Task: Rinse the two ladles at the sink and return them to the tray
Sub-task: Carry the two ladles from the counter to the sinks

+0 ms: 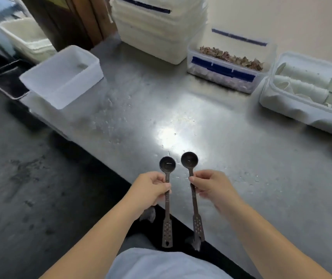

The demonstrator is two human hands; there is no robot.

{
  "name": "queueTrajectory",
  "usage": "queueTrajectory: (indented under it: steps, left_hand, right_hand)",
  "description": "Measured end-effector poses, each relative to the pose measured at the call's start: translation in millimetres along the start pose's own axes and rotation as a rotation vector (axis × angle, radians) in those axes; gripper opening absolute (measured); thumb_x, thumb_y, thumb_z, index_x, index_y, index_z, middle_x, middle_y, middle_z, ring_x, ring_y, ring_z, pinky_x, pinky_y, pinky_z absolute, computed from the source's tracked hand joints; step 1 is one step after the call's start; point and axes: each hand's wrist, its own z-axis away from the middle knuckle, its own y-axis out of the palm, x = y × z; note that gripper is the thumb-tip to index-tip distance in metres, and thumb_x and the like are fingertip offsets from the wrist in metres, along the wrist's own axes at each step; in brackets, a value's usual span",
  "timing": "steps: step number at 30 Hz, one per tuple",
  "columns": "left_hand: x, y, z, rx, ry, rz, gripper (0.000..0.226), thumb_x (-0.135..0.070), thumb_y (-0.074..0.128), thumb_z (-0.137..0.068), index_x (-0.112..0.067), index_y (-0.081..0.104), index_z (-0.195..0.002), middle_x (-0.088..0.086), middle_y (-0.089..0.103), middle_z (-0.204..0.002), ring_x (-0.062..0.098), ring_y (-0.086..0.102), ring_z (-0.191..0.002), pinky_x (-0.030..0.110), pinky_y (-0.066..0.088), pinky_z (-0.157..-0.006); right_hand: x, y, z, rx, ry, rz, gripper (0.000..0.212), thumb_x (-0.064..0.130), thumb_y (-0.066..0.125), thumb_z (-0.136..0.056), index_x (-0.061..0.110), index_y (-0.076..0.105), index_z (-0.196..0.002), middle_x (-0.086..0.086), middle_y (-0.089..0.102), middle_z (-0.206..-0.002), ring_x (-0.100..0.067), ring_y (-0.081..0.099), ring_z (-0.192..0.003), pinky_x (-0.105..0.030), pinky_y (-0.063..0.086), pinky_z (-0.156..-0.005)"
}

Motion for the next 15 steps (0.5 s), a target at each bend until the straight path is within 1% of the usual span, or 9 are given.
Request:
queueTrajectory:
  steps: [2,4,7,10,13,15]
  left_hand:
    - [12,-17,29,-0.066,-0.009,0.073,0.01,-0.014,0.068,-0.083,-0.02,0.068,-0.075,0.002,0.075,-0.069,0.009,0.064,-0.053,0.021,0.038,-0.042]
    - [27,-34,55,-0.121,-0.02,0.152,0.004,-0.016,0.069,-0.083,-0.018,0.069,-0.081,0.003,0.076,-0.071,0.01,0.068,-0.057,0.02,0.038,-0.043]
    - [54,-65,94,-0.222,-0.028,0.263,0.002,-0.015,0.068,-0.085,-0.016,0.069,-0.087,0.004,0.076,-0.073,0.011,0.07,-0.062,0.019,0.038,-0.043]
    - [83,-101,132,-0.314,-0.022,0.362,0.003,-0.013,0.066,-0.087,-0.012,0.069,-0.088,0.003,0.075,-0.071,0.01,0.068,-0.061,0.018,0.037,-0.044]
    - [116,-143,171,-0.414,-0.012,0.431,0.005,-0.012,0.064,-0.087,-0.011,0.069,-0.089,0.003,0.074,-0.069,0.009,0.066,-0.059,0.018,0.036,-0.044]
    - [140,-174,199,-0.483,-0.003,0.472,0.005,-0.011,0.064,-0.087,-0.011,0.069,-0.088,0.003,0.074,-0.069,0.009,0.065,-0.059,0.018,0.036,-0.044]
  right_hand:
    - [8,24,7,0.108,-0.026,0.033,0.021,0.009,0.071,-0.086,0.016,0.076,-0.067,-0.001,0.064,-0.061,-0.013,0.055,-0.055,-0.022,0.042,-0.053]
    - [16,51,14,0.205,-0.054,0.074,0.019,0.007,0.071,-0.086,0.013,0.075,-0.069,-0.001,0.061,-0.058,-0.014,0.052,-0.054,-0.02,0.041,-0.052]
    - [23,100,27,0.339,-0.086,0.177,0.017,0.009,0.07,-0.087,0.006,0.073,-0.071,-0.006,0.057,-0.057,-0.017,0.05,-0.056,-0.024,0.039,-0.054]
    - [24,159,41,0.442,-0.095,0.248,0.021,0.007,0.069,-0.088,0.01,0.071,-0.067,-0.005,0.053,-0.053,-0.016,0.047,-0.054,-0.022,0.036,-0.053]
    - [23,227,58,0.551,-0.111,0.312,0.022,0.009,0.069,-0.088,0.013,0.072,-0.066,-0.008,0.052,-0.057,-0.017,0.047,-0.059,-0.024,0.035,-0.055]
    - [19,273,71,0.604,-0.126,0.356,0.019,0.012,0.069,-0.088,0.01,0.073,-0.069,-0.007,0.053,-0.058,-0.015,0.047,-0.057,-0.023,0.035,-0.053]
